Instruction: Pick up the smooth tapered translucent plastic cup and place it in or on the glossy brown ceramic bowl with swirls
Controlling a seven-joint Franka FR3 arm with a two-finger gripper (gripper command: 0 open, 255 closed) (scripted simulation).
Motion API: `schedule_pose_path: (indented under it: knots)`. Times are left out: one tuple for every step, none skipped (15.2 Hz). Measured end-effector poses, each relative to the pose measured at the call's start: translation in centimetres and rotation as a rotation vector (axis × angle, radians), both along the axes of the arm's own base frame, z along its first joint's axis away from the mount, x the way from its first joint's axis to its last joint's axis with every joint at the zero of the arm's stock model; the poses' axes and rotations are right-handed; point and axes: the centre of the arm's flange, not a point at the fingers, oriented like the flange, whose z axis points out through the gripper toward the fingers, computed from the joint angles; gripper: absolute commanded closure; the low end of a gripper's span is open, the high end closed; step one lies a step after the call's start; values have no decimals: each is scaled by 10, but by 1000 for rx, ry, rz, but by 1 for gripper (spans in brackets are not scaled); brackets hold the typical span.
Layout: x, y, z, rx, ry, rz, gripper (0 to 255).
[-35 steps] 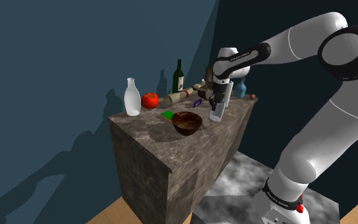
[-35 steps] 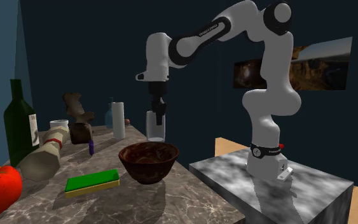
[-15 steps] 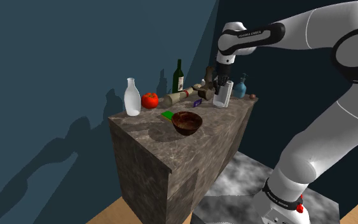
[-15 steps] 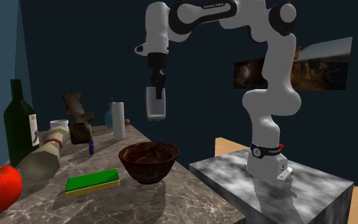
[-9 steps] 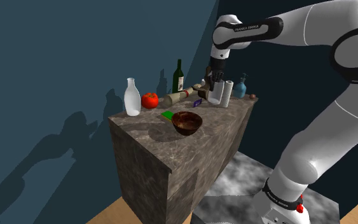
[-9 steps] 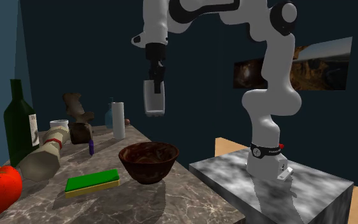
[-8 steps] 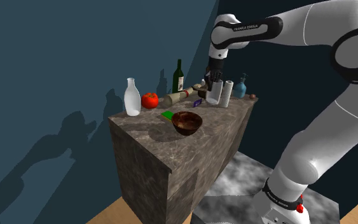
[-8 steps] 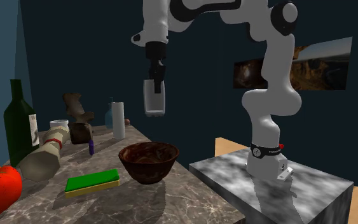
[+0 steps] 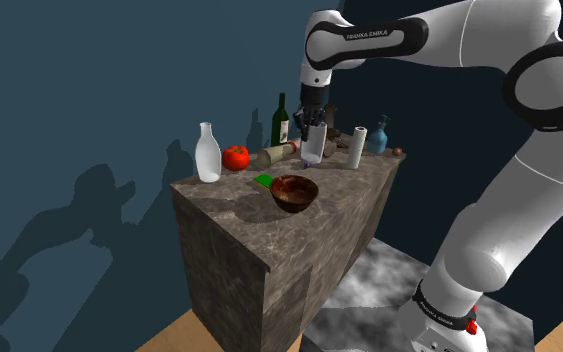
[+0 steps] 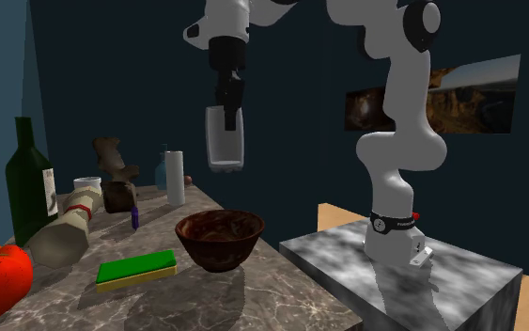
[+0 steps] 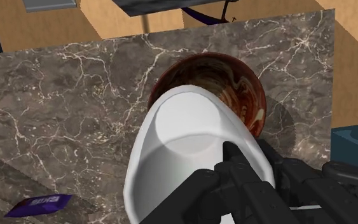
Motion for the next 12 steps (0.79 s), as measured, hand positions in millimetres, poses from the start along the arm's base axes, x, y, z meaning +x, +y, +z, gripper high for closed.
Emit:
schedule_pose_path:
  knots:
    - [5,11,1,0,0,-1,255]
    - [13,24,5,0,0,-1,255]
    - [17,32,5,0,0,-1,255]
    - [19,34,0,0,0,-1,255]
    - [21,36,-3,0,0,-1,255]
    - [21,36,-8,0,1,-1,255]
    - [21,36,-12,0,0,-1,255]
    - [22,36,-17,0,0,-2,255]
    - [22,36,-24,0,1,-2,255]
    - [23,36,-30,0,1,-2,255]
    - [22,37,-34,0,1,-2,255]
    - [21,37,-39,0,1,-2,255]
